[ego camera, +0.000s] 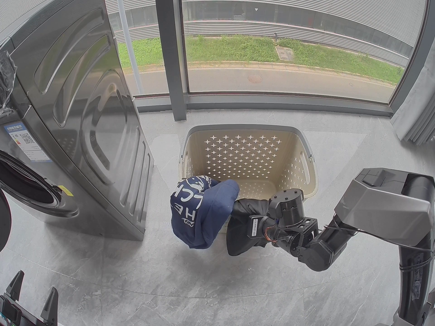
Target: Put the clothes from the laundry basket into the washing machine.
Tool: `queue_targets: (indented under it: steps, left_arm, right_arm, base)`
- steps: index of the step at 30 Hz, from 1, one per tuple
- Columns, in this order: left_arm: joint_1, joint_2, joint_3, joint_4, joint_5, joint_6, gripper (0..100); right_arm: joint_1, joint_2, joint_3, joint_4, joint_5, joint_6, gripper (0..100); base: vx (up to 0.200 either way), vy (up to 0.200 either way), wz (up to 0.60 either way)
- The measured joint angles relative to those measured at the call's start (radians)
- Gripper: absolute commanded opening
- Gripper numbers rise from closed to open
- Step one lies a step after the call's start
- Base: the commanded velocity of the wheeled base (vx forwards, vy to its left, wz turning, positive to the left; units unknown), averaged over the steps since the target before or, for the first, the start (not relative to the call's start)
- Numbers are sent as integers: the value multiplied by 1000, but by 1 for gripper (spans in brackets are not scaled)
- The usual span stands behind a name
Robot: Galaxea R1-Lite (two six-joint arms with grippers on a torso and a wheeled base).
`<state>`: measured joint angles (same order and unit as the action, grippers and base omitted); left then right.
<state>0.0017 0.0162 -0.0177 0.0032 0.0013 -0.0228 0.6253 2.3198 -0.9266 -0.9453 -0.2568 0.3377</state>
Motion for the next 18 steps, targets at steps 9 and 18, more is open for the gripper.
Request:
queue_targets:
  steps: [9, 18]
  left_arm:
    - [0, 0, 0, 0, 1, 0, 100]
    - [0, 0, 0, 0, 1, 0, 100]
  right_arm:
    - [6, 33, -19, -4, 0, -10, 100]
    - [-10, 109, -111, -4, -1, -59, 100]
  base:
    - [0, 0, 0]
    - [0, 0, 0]
